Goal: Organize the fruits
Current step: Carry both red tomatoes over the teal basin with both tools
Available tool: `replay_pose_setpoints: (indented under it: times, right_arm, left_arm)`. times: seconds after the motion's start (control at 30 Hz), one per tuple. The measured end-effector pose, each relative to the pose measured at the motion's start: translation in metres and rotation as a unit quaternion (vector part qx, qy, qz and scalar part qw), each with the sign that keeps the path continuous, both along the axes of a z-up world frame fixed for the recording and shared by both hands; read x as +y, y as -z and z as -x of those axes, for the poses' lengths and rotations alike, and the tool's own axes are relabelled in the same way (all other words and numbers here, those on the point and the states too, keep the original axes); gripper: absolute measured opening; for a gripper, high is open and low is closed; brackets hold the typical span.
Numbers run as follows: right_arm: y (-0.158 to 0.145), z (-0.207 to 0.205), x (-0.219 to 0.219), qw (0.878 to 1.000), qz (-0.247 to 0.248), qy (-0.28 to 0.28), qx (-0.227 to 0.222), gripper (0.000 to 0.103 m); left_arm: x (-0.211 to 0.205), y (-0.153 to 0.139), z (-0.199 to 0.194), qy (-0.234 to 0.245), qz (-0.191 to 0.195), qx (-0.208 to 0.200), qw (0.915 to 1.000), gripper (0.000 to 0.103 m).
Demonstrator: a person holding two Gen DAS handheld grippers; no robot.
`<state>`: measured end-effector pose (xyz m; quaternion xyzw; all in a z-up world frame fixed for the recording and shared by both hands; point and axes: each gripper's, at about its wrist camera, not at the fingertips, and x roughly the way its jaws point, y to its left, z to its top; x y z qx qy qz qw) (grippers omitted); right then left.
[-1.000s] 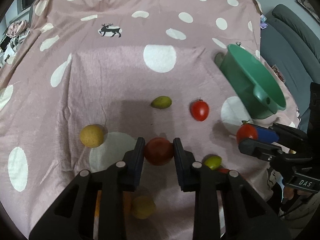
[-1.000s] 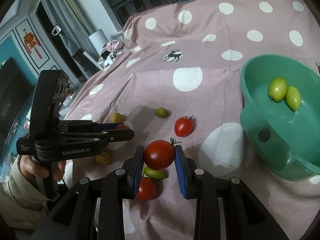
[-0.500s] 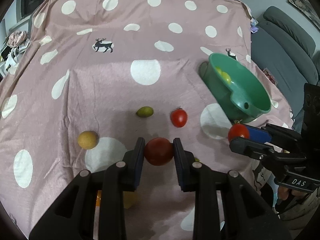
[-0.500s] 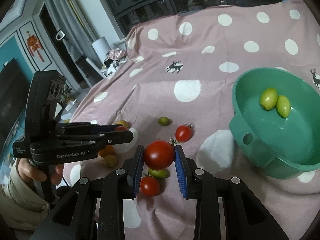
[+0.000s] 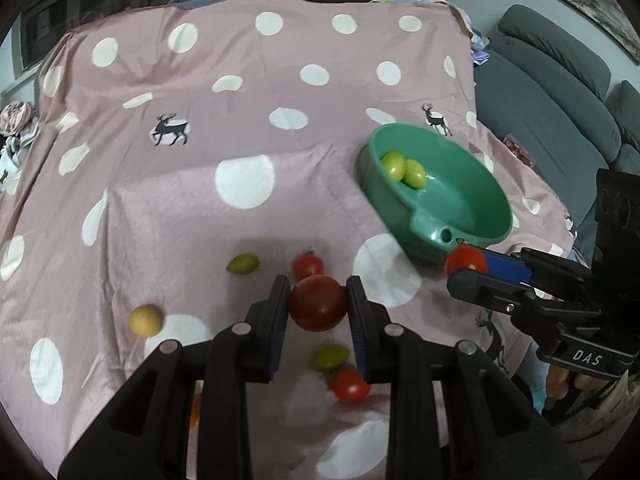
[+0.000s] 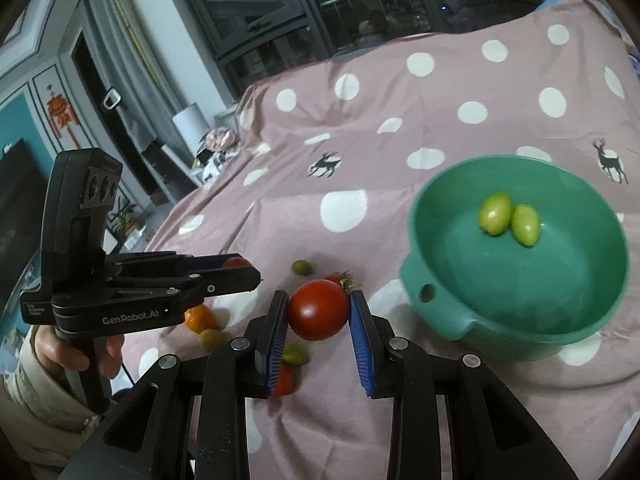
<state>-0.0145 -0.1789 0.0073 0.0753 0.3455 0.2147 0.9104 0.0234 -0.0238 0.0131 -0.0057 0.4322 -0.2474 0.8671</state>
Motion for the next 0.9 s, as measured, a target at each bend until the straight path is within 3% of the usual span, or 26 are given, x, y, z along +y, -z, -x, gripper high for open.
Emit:
replay_pose_setpoints:
  times: [0.53,0.9]
  right_arm:
    - [-0.01,0.0,-0.067,0.995,-0.011,0.093,-0.034,0.032]
    - [0.003,-0.009,-0.094,0.992,-0.01,0.128,-0.021,0.032]
  left_arm:
    - [-0.068,-0.021,-0.022,0.064,0.022,-0.032,0.9972,0.028]
    - [-0.121,-0.013,-0.043,0.115,0.024,-0.024,0.9928,0.028]
